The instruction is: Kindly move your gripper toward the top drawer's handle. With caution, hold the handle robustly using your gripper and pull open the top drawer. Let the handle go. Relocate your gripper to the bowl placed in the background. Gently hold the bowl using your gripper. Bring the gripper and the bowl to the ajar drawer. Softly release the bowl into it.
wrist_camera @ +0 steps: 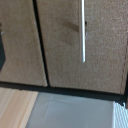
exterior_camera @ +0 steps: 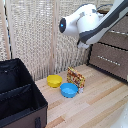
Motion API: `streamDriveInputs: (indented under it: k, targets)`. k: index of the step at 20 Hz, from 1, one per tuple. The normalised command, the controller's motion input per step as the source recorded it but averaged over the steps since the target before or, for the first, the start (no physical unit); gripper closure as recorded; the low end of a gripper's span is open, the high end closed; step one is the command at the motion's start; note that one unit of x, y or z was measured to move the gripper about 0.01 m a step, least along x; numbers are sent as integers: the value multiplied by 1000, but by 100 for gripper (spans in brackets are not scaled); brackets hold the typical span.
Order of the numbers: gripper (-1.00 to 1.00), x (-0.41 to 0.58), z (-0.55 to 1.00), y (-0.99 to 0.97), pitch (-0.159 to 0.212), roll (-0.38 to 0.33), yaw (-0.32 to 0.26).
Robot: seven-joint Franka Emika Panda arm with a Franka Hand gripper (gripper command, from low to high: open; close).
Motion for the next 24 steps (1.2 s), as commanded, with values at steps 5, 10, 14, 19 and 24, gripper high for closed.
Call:
streamDriveInputs:
  k: [5,10,14,19,24]
  targets:
    - [-100,0,0,-811,28,-148,52]
    - [-100,0,-11,-873,26,-116,50]
    - [-100,26,-16,-761,33,-54,103]
    - [100,117,-3,-255,18,27,65]
    - [100,0,0,-59,0,0,-11]
